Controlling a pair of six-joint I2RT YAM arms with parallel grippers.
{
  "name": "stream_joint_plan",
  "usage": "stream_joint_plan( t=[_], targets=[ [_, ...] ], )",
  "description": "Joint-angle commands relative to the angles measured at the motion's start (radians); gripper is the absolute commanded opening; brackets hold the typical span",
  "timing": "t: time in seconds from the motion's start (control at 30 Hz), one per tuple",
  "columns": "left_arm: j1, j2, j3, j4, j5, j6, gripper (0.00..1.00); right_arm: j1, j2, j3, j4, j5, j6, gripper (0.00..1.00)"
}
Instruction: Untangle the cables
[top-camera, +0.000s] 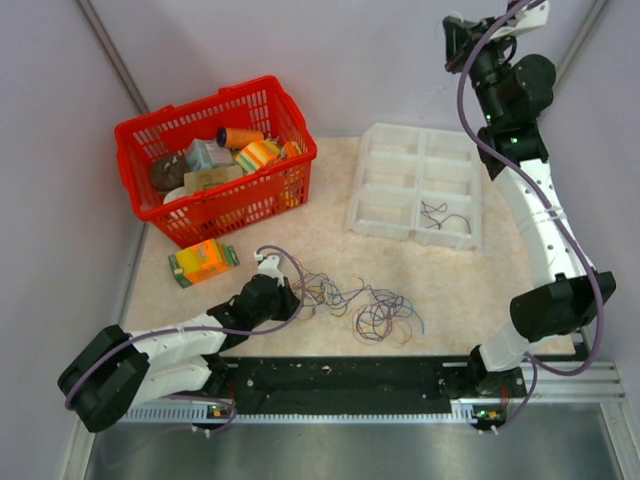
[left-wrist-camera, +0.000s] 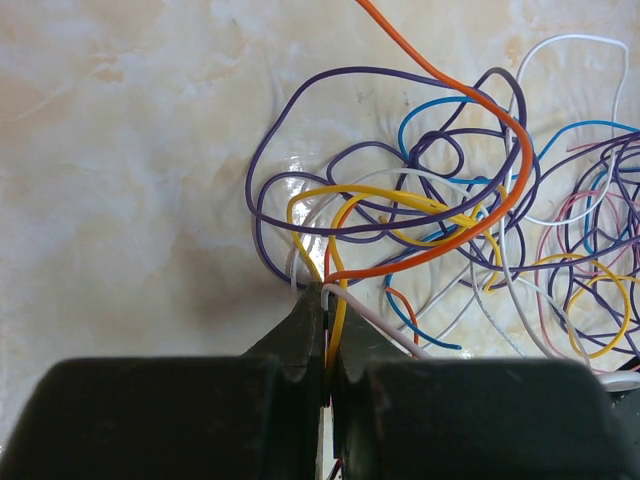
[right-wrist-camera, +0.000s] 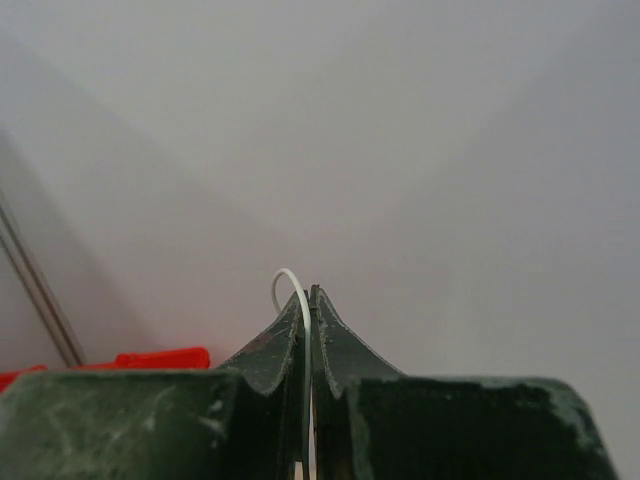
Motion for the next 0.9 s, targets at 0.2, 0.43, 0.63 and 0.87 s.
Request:
stream_joint_plan(
  t=[0.2,0.43,0.63,0.87],
  targets=[
    [0.002,-0.007,-0.006,0.018,0.012,0.019,0.00,0.060,-0.102,-0.315,0.096,-0.033,0.059,0.00],
    [0.002,0.002,-0.001,0.018,0.015,0.024,0.00,0.080,-0.087,-0.121,-0.010,-0.043,0.043,0.00],
    [0.002,-0.007,-0.008,0.019,0.013,0.022,0.00,0.087,-0.084,0.044,-0.045,-0.063,0.040,0.00],
    [0.002,-0.008,-0.009,0.018,0.015,0.025,0.00,0.087,-0.049,0.127,-0.042,-0.072,0.043,0.00]
  ],
)
